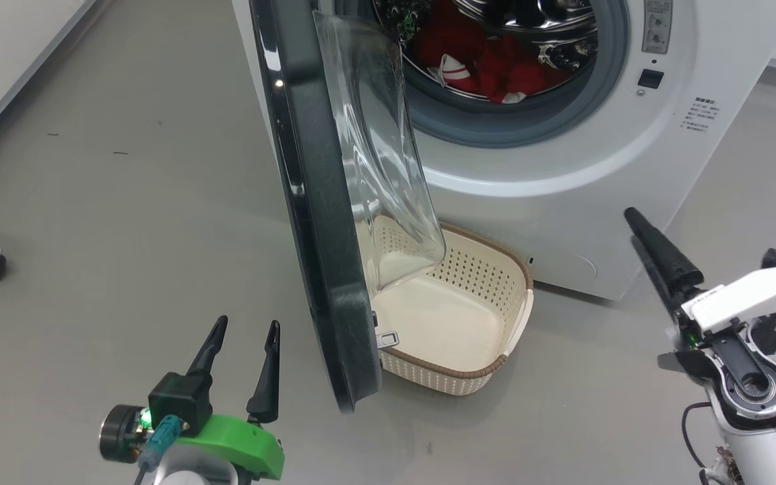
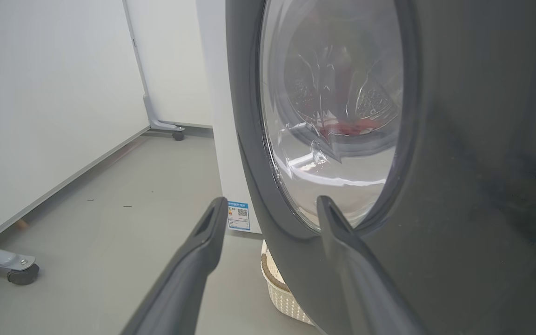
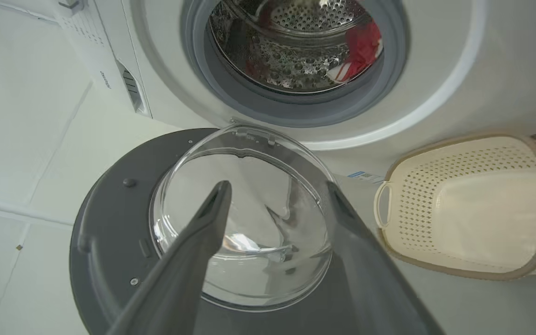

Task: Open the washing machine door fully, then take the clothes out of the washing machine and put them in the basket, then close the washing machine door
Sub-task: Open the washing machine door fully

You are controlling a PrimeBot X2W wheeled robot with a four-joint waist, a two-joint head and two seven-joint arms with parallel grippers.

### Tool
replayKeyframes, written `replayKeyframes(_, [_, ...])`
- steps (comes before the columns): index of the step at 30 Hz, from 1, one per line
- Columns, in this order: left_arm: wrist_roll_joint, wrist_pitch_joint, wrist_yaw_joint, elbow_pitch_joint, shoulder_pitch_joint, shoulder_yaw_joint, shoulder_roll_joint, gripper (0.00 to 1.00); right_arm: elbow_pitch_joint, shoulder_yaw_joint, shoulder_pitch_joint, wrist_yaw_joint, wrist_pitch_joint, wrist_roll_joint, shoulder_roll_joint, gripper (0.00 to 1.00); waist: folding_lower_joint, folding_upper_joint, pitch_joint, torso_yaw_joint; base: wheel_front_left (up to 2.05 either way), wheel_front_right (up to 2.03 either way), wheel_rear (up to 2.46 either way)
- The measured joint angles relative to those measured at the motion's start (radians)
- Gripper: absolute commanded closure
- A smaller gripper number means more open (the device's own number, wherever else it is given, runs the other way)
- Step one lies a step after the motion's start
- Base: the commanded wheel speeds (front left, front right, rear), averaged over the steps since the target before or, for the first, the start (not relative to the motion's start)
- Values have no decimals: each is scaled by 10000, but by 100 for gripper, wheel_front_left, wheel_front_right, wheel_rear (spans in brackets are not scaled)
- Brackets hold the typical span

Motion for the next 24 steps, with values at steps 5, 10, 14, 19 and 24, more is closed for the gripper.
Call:
replayKeyframes(5, [-17,0,2,19,0,27,0,0,-464,-2,472,0,-1430,-1877,-529,0,0,0,1,-21,0,0,0])
replayKeyframes(10, [-25,0,4,33,1,38,-2,0,-639,71,816,2,-2568,-3319,-897,0,0,0,-1,-46,0,0,0])
replayKeyframes(14, [-25,0,4,42,1,36,0,0,-675,194,1076,4,-3649,-5030,-1434,0,0,0,-6,-61,0,0,0])
replayKeyframes(19, [-25,0,10,48,1,44,-2,0,-598,286,1322,-31,-4893,-7193,-1994,0,0,0,-18,-63,0,0,0])
replayKeyframes(24, [-25,0,12,90,1,38,-2,0,-454,552,1547,-790,-5590,-8740,-2188,0,0,0,-45,-42,0,0,0])
